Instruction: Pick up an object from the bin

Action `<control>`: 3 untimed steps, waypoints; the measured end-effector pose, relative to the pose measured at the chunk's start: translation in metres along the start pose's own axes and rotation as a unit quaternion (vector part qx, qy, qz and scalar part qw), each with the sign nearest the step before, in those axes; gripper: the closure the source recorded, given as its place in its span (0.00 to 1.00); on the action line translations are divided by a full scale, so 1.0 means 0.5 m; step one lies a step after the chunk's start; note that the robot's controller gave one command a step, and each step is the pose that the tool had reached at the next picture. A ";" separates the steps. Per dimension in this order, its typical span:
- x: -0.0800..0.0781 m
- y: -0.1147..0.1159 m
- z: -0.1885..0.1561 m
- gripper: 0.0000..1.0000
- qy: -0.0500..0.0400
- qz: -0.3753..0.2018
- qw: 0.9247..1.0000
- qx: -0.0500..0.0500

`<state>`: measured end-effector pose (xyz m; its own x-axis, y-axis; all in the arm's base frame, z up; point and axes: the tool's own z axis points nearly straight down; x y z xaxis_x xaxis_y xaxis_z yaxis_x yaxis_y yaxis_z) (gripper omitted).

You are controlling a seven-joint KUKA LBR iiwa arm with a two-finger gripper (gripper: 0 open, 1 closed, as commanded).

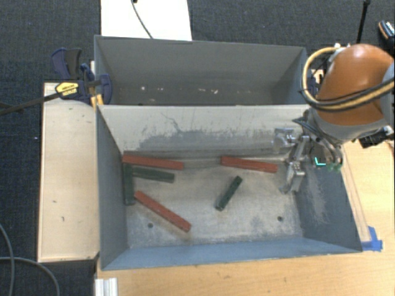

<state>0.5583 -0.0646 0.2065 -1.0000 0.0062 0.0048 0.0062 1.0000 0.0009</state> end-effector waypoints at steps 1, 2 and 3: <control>0.010 0.136 0.247 0.00 0.000 -0.095 0.995 -0.001; -0.017 0.187 0.273 0.00 -0.005 -0.211 0.977 0.001; -0.017 0.186 0.273 1.00 -0.005 -0.211 0.977 0.001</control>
Offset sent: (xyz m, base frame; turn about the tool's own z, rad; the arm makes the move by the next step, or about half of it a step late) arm -0.0040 0.0660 -0.1201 -0.1934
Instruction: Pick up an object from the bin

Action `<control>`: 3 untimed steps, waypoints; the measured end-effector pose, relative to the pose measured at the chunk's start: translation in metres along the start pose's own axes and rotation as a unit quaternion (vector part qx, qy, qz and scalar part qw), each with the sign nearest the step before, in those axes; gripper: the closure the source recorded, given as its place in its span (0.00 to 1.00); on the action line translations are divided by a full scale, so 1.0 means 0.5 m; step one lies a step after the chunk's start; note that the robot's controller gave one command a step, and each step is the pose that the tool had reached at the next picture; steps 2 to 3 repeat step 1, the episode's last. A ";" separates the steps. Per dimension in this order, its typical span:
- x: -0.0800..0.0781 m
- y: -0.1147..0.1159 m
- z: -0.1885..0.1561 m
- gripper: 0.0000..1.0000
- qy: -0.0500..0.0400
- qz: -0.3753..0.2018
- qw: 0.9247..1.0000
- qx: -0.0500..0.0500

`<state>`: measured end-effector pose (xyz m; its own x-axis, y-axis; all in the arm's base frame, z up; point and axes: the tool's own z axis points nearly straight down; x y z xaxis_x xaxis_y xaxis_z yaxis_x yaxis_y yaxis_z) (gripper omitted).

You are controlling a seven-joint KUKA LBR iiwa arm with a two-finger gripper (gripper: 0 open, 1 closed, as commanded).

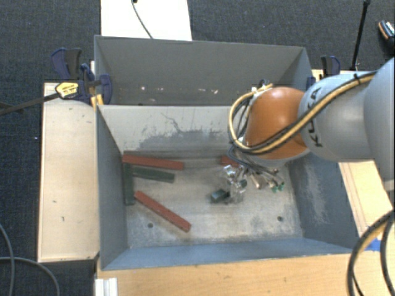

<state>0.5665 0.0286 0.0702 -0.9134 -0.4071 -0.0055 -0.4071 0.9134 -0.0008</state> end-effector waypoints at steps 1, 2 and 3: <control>-0.003 0.032 -0.309 1.00 -0.003 -0.004 1.000 0.001; -0.003 0.032 -0.309 1.00 -0.003 -0.004 1.000 0.001; -0.003 0.032 -0.309 1.00 -0.003 -0.004 1.000 0.001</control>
Offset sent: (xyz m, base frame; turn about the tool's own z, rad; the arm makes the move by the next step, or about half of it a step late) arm -0.0084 0.0146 0.1490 -0.0047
